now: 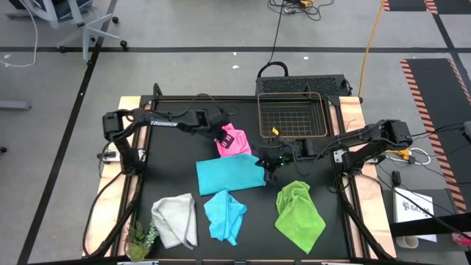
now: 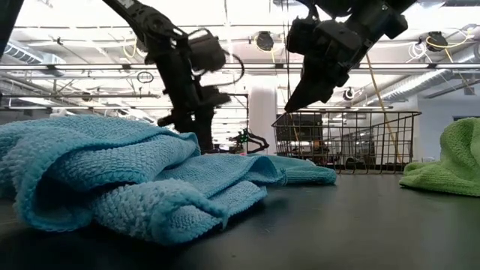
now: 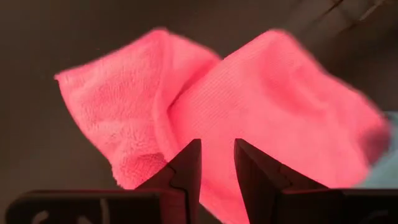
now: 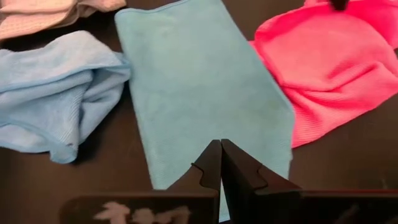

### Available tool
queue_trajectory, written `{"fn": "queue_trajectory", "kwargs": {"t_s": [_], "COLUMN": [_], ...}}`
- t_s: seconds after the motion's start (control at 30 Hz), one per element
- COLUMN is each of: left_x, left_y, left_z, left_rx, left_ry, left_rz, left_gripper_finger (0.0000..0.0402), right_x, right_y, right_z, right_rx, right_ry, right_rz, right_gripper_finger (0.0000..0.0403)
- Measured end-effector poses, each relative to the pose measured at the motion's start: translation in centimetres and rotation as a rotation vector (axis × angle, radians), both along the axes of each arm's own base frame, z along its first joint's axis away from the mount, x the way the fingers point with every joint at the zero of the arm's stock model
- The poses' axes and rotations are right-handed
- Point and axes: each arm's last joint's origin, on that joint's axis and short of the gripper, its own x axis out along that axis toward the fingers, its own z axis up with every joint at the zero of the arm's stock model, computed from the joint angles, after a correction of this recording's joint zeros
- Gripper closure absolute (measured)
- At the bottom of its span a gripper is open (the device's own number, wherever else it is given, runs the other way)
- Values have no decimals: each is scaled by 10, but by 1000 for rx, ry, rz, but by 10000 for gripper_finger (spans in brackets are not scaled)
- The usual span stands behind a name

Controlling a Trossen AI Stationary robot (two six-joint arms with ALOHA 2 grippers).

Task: Fold microfiber towels
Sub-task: Fold the top blue towel

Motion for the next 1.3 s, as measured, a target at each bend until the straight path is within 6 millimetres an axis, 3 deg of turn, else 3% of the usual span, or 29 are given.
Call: {"fn": "queue_trajectory", "kwargs": {"t_s": [0.2, 0.33, 0.53, 0.8, 0.93, 1.13, 1.3], "left_x": [11, 6, -30, -66, -71, -64, -47], "left_y": [4, 6, 17, 28, 25, 0, -13], "left_z": [-37, -44, -37, -18, 8, 53, 68], "left_rx": [-25, -4, 161, 106, 108, 150, 212], "left_ry": [55, 136, 452, 657, 538, 240, 42], "left_rz": [1, 38, 162, 249, 283, 226, 164], "left_gripper_finger": [305, 305, 305, 305, 305, 305, 305], "right_x": [1, 1, 1, 0, 0, 0, 0], "right_y": [-9, -12, -12, -12, -12, -13, -13], "right_z": [0, 1, 0, 0, 0, 0, 0], "right_rx": [7, 34, 37, 29, 14, -1, -1], "right_ry": [-7, -9, -8, -6, -3, 0, -1], "right_rz": [-43, -77, -75, -66, -47, -37, -36], "right_gripper_finger": [403, 403, 403, 403, 403, 403, 403]}}
